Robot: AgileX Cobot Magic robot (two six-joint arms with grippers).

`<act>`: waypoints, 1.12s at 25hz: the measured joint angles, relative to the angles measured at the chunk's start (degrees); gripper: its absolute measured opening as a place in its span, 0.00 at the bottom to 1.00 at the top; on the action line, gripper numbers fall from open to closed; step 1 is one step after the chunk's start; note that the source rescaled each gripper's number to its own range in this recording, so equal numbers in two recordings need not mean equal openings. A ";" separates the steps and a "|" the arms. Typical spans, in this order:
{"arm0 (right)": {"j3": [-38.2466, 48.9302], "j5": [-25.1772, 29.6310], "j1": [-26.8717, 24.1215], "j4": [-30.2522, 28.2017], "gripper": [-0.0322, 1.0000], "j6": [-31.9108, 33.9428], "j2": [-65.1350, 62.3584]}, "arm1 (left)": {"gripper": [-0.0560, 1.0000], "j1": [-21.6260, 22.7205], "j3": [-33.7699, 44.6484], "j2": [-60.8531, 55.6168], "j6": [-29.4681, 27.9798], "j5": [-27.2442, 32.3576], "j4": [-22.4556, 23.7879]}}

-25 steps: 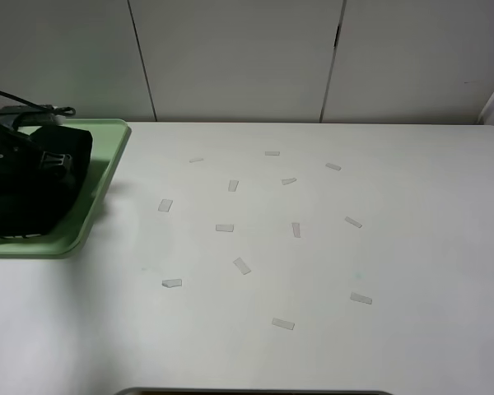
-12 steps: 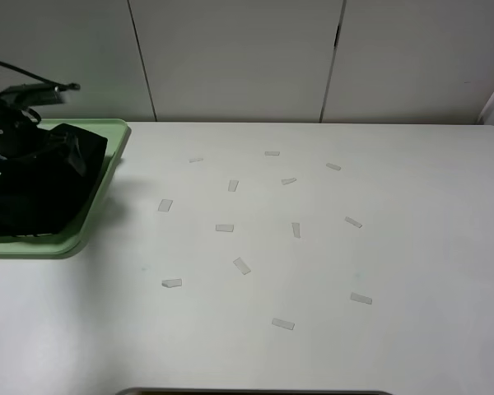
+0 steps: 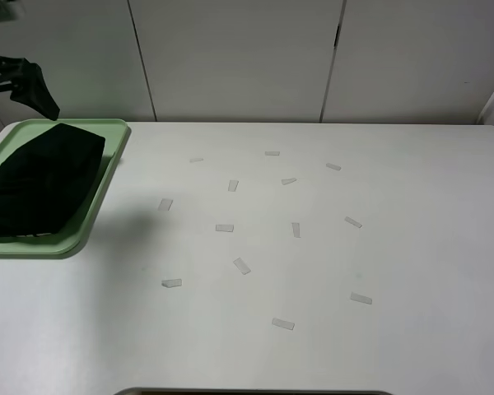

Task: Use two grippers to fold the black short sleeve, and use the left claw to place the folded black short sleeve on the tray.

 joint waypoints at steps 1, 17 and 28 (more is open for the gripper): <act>0.00 0.00 0.00 0.00 1.00 0.00 0.00 | 1.00 0.00 0.00 -1.73 -0.53 1.83 0.75; 0.00 0.00 0.00 0.00 1.00 0.00 0.00 | 1.00 0.00 1.46 -31.38 -3.62 21.25 9.44; 0.00 0.00 0.00 0.00 1.00 0.00 0.00 | 1.00 0.00 17.44 -55.98 -3.62 21.29 8.93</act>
